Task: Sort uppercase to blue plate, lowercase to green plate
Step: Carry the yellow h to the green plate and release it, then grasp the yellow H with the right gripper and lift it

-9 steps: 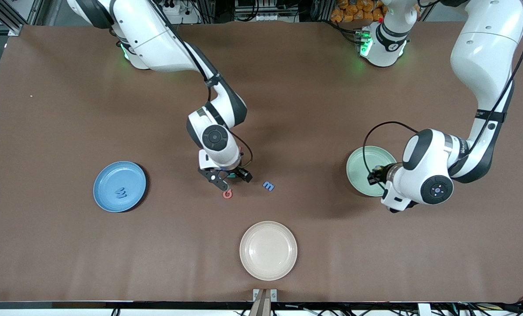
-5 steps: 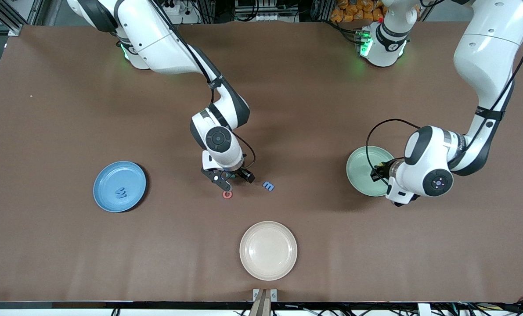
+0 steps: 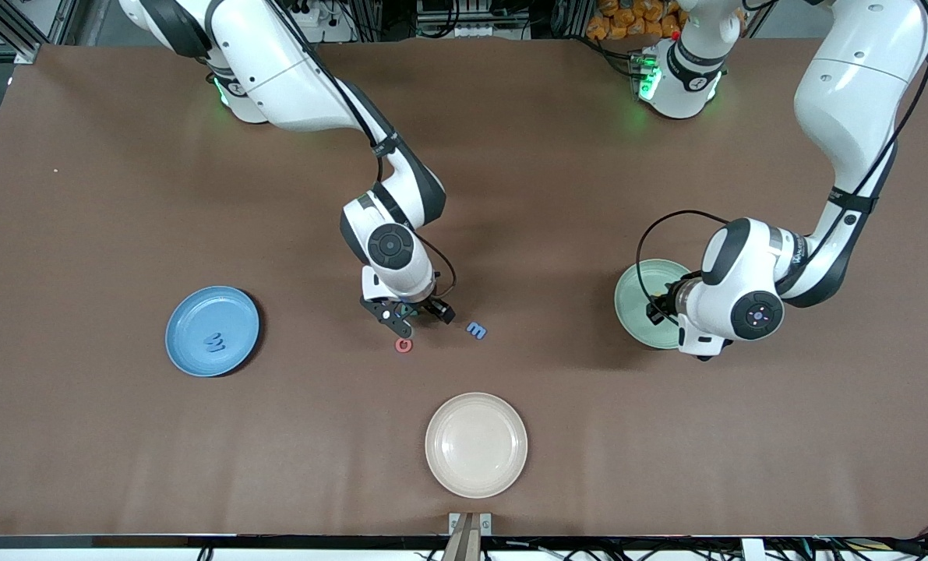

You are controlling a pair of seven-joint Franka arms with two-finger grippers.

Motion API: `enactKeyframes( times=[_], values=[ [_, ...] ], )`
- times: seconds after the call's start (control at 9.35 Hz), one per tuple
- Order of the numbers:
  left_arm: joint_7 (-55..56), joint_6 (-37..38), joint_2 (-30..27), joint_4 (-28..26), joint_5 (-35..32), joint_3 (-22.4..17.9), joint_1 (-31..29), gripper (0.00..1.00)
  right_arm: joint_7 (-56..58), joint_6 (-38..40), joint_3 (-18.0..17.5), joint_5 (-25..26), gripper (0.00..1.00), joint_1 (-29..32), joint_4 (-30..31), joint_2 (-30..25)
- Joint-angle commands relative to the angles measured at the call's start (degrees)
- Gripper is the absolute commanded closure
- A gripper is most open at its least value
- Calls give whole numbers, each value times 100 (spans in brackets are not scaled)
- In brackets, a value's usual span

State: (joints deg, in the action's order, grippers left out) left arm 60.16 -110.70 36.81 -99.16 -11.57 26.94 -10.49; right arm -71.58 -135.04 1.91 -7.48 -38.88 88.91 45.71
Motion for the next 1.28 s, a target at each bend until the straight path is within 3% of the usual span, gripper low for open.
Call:
enactKeyframes(
  times=[0.0, 0.21, 0.32, 0.43, 0.64, 0.75, 0.86, 0.96, 1.18],
  values=[
    [137, -57, -226, -113, -29, 4, 64, 42, -136, 127, 29, -78, 0, -23, -49, 26],
    [119, 4, -279, 299, -47, 30, 82, 36, -137, 224, 20, -78, 0, -23, 56, -53],
    [50, 5, -297, 449, -91, 56, 169, 23, -137, 224, 29, -78, 0, -23, 109, -88],
    [-47, 5, -262, 790, -100, 65, 204, 23, -137, 224, 29, -78, 0, -23, 127, -88],
    [-817, -30, -227, 1091, -204, 30, 441, 5, -146, 224, 29, -78, 1, -23, 127, -88],
    [-1187, -83, -183, 1092, -240, 22, 477, 0, -146, 215, 29, -78, 41, -23, 127, -88],
    [-1704, -170, -130, 1092, -197, 30, 469, 0, -146, 198, 29, -78, 90, -23, 127, -88],
    [-2048, -406, -34, 1092, -179, 22, 460, 0, -172, 189, 29, -69, 100, -31, 127, -88],
    [-2489, -933, 273, 1074, -188, 4, 433, 0, -172, 163, 29, -69, 100, -40, 179, -123]
  ],
)
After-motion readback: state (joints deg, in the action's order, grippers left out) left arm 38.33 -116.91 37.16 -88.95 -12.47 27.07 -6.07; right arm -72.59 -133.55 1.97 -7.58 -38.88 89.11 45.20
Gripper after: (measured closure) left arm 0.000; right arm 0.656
